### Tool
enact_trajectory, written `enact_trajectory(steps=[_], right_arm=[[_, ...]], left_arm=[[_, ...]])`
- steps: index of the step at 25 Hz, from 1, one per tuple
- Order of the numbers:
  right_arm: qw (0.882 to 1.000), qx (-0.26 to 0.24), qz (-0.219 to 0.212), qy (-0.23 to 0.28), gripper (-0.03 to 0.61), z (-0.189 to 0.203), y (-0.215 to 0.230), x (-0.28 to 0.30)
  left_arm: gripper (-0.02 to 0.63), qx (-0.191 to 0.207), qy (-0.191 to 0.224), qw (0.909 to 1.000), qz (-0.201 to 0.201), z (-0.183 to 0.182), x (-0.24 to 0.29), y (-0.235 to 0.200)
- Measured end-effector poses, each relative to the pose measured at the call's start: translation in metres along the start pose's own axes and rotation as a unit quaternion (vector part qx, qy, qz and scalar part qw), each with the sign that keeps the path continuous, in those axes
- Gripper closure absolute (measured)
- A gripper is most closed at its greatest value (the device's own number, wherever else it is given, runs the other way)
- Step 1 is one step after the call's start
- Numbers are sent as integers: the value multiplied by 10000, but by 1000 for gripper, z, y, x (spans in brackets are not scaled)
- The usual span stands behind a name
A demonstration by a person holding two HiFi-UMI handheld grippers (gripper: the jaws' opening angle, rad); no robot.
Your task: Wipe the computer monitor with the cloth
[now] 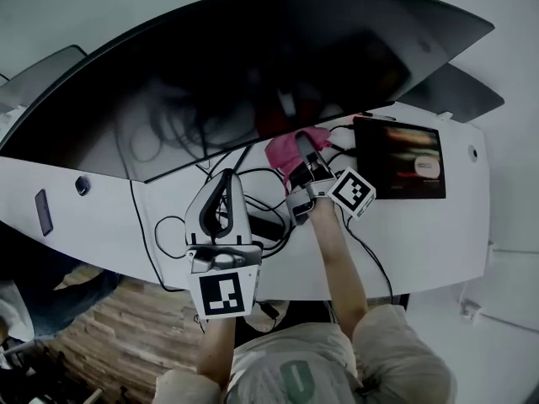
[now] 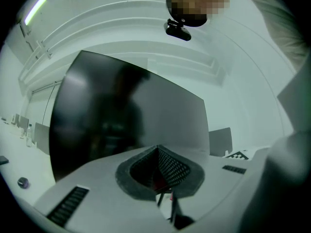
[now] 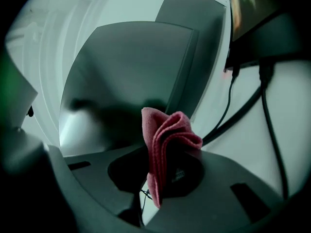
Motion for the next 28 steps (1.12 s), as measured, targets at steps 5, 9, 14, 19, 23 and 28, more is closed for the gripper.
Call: enact_trajectory(steps=[5, 9, 14, 19, 23, 28], right_arm=[[9998, 126, -155, 34, 525, 70, -23, 20], [9994, 266, -241, 7, 525, 126, -41, 38], [9984, 399, -361, -149, 525, 191, -61, 59], [9972, 551, -437, -249, 525, 246, -77, 76], [9962, 636, -518, -304, 525, 276, -86, 85], [9952, 741, -540, -343, 525, 294, -91, 89]], left_arm=[[598, 34, -19, 10000, -70, -5, -26, -70], [598, 50, 66, 9999, -130, -10, -41, -122], [598, 125, 185, 9995, -206, -12, -57, -178], [598, 56, 185, 9991, -381, -14, -69, -225], [598, 92, 211, 9985, -488, -12, -76, -254], [598, 119, 189, 9984, -528, -12, -80, -269]])
Point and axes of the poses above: the fingertips, and each gripper's own axes: x forward along the fingers, y to its right, z out of its underside, the point moved 4 cm from there along -x, backward along the fingers, and after that the axes turned 12 degrees about -z, right-handed, at the moved point
